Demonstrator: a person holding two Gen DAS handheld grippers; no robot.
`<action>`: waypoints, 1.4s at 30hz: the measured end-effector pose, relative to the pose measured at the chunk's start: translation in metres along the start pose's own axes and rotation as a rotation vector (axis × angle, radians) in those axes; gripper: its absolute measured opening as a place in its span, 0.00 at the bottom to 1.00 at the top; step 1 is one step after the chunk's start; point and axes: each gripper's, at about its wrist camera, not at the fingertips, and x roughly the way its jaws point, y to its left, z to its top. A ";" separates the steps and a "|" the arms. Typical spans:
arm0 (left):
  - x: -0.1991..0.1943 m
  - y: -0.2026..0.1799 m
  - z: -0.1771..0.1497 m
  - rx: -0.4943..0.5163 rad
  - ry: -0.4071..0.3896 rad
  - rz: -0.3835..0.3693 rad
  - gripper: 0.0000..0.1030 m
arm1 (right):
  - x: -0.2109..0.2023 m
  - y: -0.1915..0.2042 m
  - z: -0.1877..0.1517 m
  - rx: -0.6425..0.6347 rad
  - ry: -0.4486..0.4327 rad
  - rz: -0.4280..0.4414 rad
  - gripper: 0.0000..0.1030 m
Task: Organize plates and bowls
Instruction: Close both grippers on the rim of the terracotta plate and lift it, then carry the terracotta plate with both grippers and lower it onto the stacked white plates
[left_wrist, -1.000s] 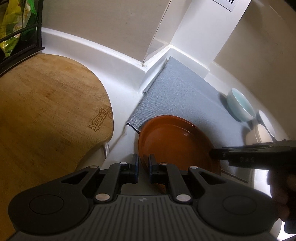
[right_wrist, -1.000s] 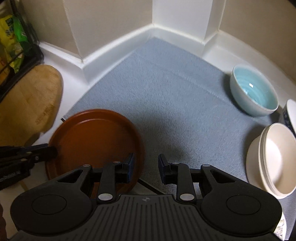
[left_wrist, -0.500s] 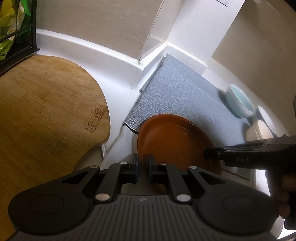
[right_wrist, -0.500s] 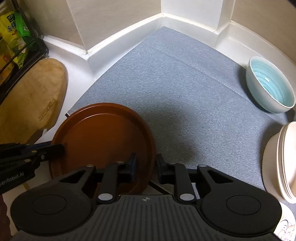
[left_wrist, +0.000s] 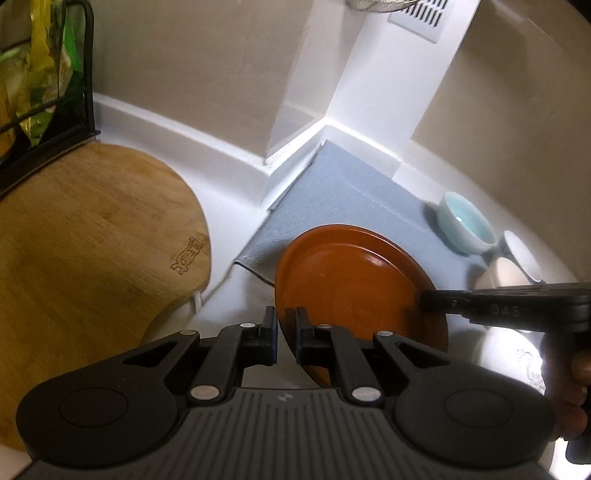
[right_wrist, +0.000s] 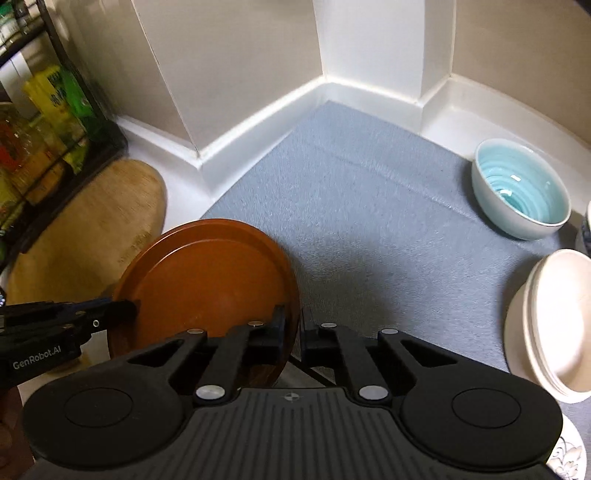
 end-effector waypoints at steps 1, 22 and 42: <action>-0.004 -0.006 -0.002 0.004 -0.008 0.005 0.09 | -0.007 -0.003 -0.002 0.001 -0.008 0.007 0.08; -0.049 -0.126 -0.063 0.181 -0.005 -0.039 0.09 | -0.111 -0.083 -0.094 0.135 -0.080 0.022 0.08; -0.028 -0.177 -0.081 0.326 0.045 -0.082 0.09 | -0.126 -0.123 -0.134 0.241 -0.079 -0.050 0.08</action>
